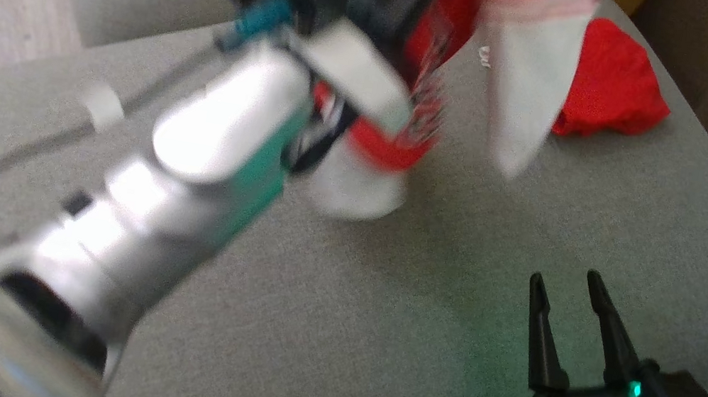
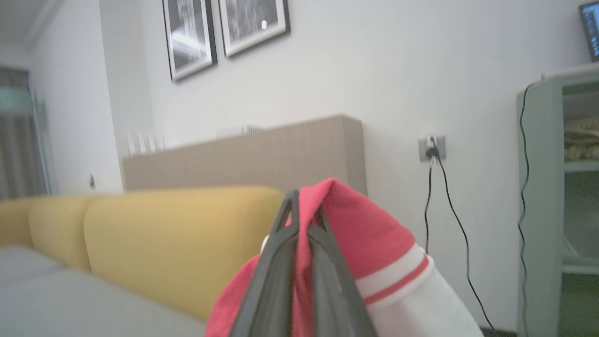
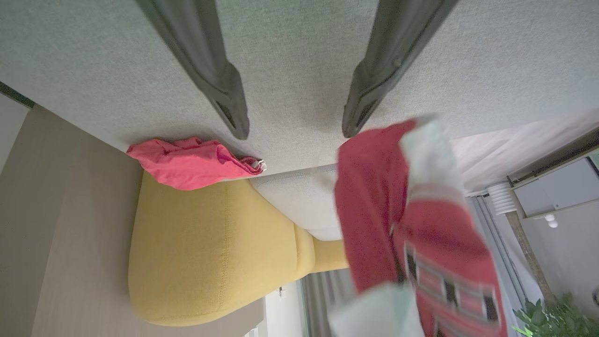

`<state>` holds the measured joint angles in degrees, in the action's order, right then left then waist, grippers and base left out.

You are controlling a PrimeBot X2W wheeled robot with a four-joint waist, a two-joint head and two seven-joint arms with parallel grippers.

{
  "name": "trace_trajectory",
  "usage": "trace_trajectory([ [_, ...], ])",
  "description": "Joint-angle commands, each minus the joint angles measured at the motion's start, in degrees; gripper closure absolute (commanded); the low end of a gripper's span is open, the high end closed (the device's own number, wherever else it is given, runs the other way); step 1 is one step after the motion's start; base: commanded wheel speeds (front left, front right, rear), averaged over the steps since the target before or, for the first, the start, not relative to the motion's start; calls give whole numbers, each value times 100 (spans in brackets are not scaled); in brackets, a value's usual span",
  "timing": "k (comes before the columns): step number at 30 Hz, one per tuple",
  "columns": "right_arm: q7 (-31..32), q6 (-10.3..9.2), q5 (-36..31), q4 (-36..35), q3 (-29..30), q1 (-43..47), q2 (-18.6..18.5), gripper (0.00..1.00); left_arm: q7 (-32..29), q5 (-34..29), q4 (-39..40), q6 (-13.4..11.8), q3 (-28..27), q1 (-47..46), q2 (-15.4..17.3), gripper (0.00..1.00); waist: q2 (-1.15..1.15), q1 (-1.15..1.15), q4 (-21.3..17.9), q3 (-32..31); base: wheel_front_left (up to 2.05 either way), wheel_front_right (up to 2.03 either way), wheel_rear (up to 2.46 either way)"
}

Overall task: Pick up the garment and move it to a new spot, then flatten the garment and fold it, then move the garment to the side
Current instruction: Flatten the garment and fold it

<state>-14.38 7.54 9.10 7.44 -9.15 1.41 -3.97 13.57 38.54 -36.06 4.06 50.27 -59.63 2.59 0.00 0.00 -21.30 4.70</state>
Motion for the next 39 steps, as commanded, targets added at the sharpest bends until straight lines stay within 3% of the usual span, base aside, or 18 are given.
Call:
trace_trajectory([
  [1,-62,-5,54,-153,-128,-3,4,0,88,-103,259,-47,-322,-525,61,100,0,0,70,-124,0,0,0],
  [4,-62,-5,58,-178,-68,56,-1,0,132,-208,445,-160,-722,-899,111,100,0,0,230,-186,0,0,0],
  [8,-62,-5,55,-231,-15,88,2,0,139,346,431,-334,-1501,-447,94,100,0,0,494,-168,0,0,0],
  [14,-62,-5,33,-321,117,90,15,0,141,917,324,-486,-2214,1617,60,100,0,0,981,102,0,0,0],
  [22,-62,-5,-45,-377,191,51,-94,0,142,500,77,-602,-3417,3966,34,100,0,0,1477,253,0,0,0],
  [23,-62,-5,-48,-379,202,47,-114,0,142,505,113,-576,-3509,4135,33,97,0,0,1518,238,0,0,0],
  [24,-62,-5,-49,-381,218,49,-132,0,142,540,154,-546,-3554,4288,32,38,0,0,1562,218,0,0,0],
  [25,-62,-5,-47,-381,241,69,-159,0,142,647,235,-473,-3515,4551,31,0,0,0,1637,172,0,0,0],
  [28,-62,-5,-52,-384,238,97,-170,0,142,709,378,-415,-3297,4825,31,0,0,0,1707,134,0,0,0],
  [32,-62,-5,-50,-434,255,121,-152,0,142,120,937,-498,-3353,4874,120,0,0,0,1758,185,0,0,0],
  [35,-62,-5,-47,-465,271,131,-139,0,142,-200,1239,-524,-3385,4715,355,0,0,0,1785,259,0,0,0],
  [39,-62,-5,-67,-516,266,70,-139,0,-255,-629,1646,-330,-3290,3818,1056,0,0,0,1815,543,0,0,0],
])
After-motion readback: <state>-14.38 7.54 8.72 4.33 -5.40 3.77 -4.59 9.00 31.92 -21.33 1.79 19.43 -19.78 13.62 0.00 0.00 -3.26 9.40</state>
